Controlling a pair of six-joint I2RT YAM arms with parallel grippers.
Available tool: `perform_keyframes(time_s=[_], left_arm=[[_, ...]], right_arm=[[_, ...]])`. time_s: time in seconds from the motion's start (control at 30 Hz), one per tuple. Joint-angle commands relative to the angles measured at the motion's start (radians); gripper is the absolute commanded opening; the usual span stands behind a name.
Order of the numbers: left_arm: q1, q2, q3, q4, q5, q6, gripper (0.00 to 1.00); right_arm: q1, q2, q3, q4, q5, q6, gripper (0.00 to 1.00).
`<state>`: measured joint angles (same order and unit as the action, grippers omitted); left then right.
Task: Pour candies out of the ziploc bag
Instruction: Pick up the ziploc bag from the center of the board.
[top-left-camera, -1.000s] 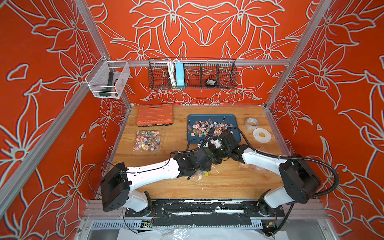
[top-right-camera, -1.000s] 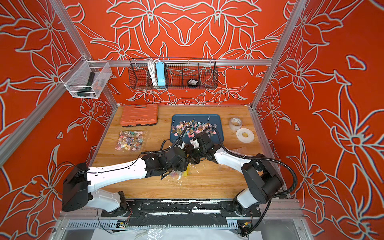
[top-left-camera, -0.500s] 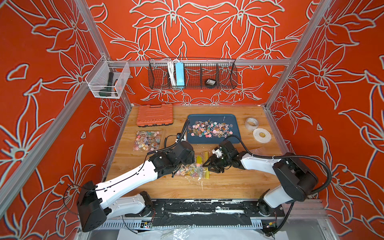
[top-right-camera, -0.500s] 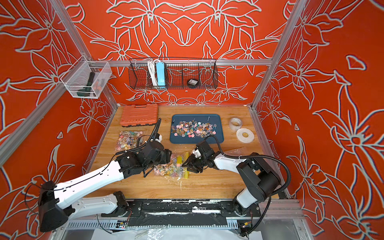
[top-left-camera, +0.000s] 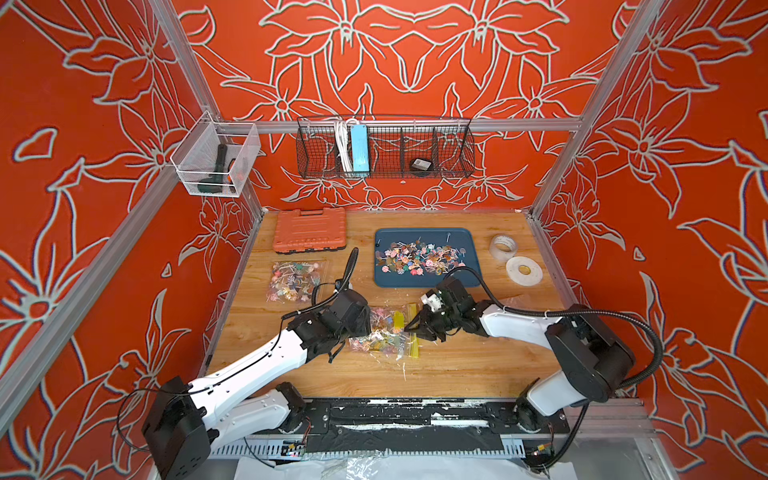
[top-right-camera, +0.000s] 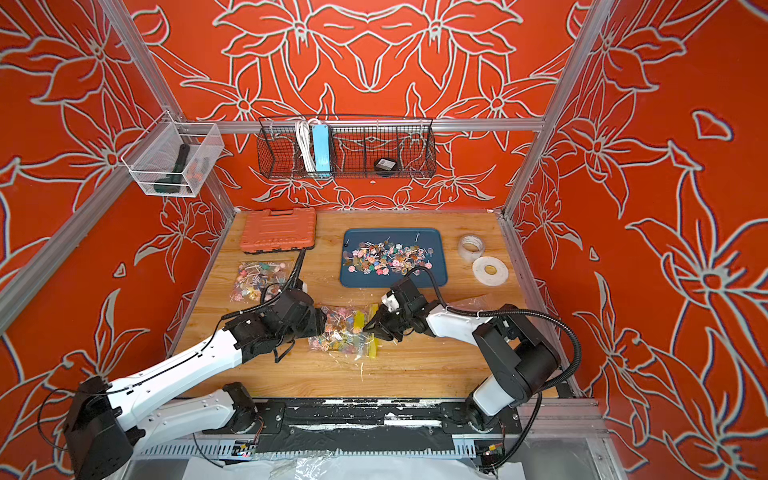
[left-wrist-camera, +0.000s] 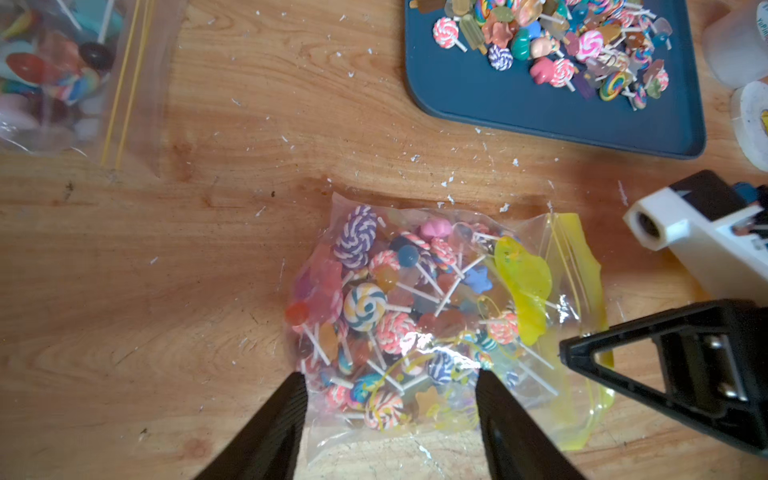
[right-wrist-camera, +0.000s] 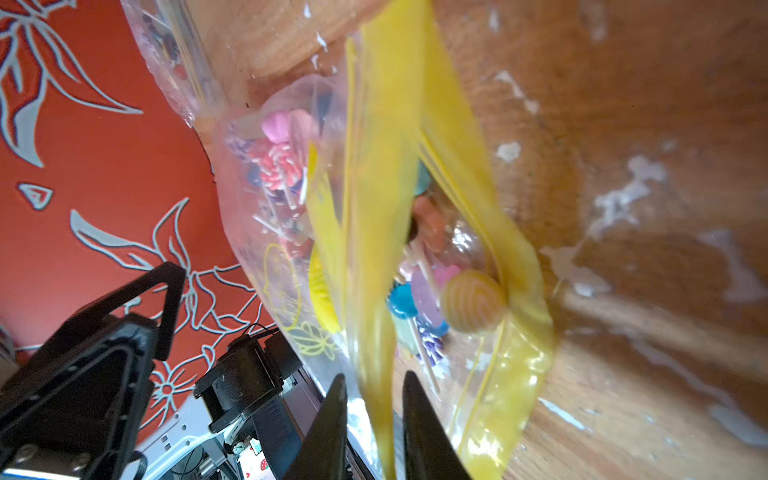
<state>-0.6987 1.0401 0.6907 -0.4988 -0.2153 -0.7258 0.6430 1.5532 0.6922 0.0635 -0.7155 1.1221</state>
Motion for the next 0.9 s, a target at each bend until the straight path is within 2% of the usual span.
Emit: perform_keyframes(time_s=[0.0, 0.1, 0.23, 0.27, 0.4, 0.6, 0.8, 0.87], left_arm=[[0.015, -0.017, -0.011, 0.025, 0.025, 0.002, 0.67], [0.022, -0.026, -0.019, 0.023, 0.028, 0.000, 0.67], [0.028, -0.043, -0.029, 0.017, 0.028, -0.003, 0.67], [0.030, -0.043, -0.032, 0.017, 0.030, -0.004, 0.67], [0.036, -0.089, -0.055, 0.022, 0.043, -0.007, 0.68], [0.038, -0.113, -0.109, 0.055, 0.077, -0.011, 0.68], [0.051, -0.119, -0.169, 0.098, 0.097, -0.023, 0.68], [0.066, -0.126, -0.183, 0.101, 0.094, -0.030, 0.73]], right_arm=[[0.012, -0.013, 0.023, 0.007, -0.012, -0.021, 0.24], [0.015, -0.004, 0.029, 0.013, -0.015, -0.018, 0.23], [0.020, 0.010, 0.034, 0.031, -0.015, -0.012, 0.01], [0.020, 0.012, 0.037, 0.036, -0.018, -0.011, 0.00], [0.020, 0.001, 0.086, -0.025, -0.022, -0.063, 0.00], [0.014, -0.051, 0.164, -0.181, 0.043, -0.179, 0.00], [0.010, -0.043, 0.172, -0.189, 0.047, -0.185, 0.00], [0.009, -0.037, 0.167, -0.184, 0.045, -0.182, 0.00]])
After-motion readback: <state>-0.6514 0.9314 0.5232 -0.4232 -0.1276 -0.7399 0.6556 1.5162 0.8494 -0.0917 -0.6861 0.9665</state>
